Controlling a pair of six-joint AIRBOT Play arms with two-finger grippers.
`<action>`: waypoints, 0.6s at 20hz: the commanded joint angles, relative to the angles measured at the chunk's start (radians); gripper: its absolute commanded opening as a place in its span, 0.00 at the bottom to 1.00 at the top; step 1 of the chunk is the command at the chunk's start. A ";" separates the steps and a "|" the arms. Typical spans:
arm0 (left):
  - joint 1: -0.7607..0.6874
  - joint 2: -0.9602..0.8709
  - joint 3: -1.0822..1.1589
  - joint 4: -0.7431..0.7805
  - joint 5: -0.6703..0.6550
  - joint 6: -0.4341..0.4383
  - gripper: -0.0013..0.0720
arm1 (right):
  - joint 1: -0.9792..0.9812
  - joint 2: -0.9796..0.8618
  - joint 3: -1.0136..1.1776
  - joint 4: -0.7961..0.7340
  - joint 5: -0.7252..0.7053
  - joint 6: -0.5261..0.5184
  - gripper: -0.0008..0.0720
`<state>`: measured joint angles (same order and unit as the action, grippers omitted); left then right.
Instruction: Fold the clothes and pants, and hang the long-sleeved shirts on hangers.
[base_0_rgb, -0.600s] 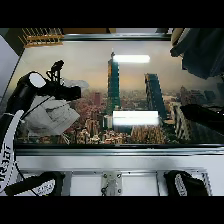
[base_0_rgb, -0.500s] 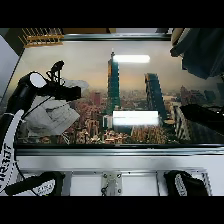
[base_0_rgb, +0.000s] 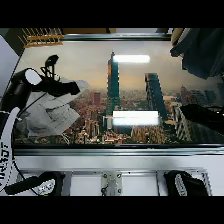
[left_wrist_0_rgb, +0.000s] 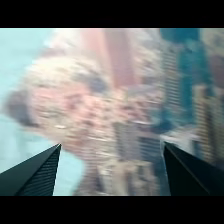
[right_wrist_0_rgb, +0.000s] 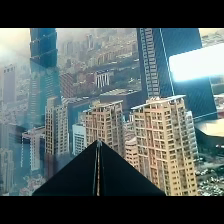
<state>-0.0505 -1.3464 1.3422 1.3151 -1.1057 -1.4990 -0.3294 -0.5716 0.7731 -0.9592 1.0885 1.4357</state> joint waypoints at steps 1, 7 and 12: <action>0.087 0.000 0.082 0.354 -0.061 -0.068 0.97 | 0.000 0.000 -0.001 0.000 0.000 0.000 0.05; 0.275 0.000 -0.174 0.414 0.026 -0.151 0.97 | 0.001 0.000 -0.001 0.000 0.000 0.000 0.05; 0.282 0.000 -0.352 0.412 0.138 -0.162 0.97 | 0.001 0.000 -0.001 0.000 0.000 0.000 0.05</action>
<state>0.2203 -1.3464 1.0809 1.7100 -1.0340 -1.6470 -0.3294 -0.5716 0.7731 -0.9592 1.0885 1.4357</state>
